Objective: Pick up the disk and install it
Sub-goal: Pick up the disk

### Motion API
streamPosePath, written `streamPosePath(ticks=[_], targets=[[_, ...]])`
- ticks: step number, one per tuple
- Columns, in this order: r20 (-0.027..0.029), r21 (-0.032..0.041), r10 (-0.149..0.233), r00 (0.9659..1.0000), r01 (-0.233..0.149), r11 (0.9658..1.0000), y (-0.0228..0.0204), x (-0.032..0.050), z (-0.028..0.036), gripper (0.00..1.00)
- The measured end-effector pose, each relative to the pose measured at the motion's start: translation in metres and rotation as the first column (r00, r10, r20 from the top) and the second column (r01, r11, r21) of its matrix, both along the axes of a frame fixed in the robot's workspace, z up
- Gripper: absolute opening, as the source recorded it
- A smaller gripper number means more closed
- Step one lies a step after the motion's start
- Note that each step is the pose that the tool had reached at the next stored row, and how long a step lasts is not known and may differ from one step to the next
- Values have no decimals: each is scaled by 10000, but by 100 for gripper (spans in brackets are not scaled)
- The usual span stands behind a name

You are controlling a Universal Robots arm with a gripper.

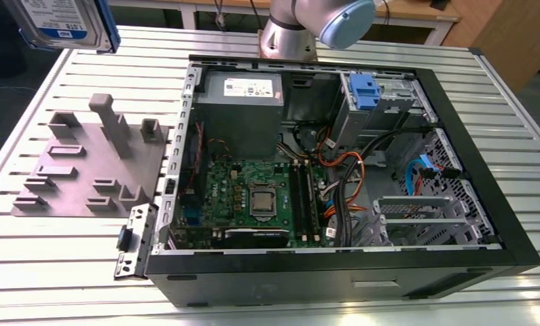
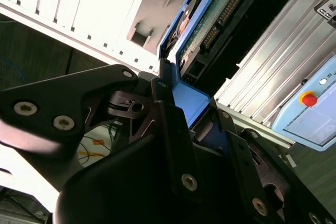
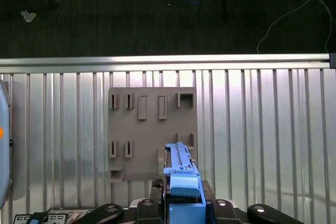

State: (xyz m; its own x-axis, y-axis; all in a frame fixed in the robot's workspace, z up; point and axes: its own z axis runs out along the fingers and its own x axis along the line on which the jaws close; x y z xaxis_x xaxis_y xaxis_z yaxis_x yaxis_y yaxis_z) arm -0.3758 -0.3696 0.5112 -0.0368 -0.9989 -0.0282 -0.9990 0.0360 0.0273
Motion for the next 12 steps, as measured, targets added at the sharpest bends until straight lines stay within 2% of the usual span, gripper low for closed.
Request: streamPosePath(ticks=[6, 12], targets=[[0, 0, 0, 10000, 0, 10000, -66, 17, 0, 36], [1, 1, -1, 10000, 1, 10000, -94, 98, -1, 36]])
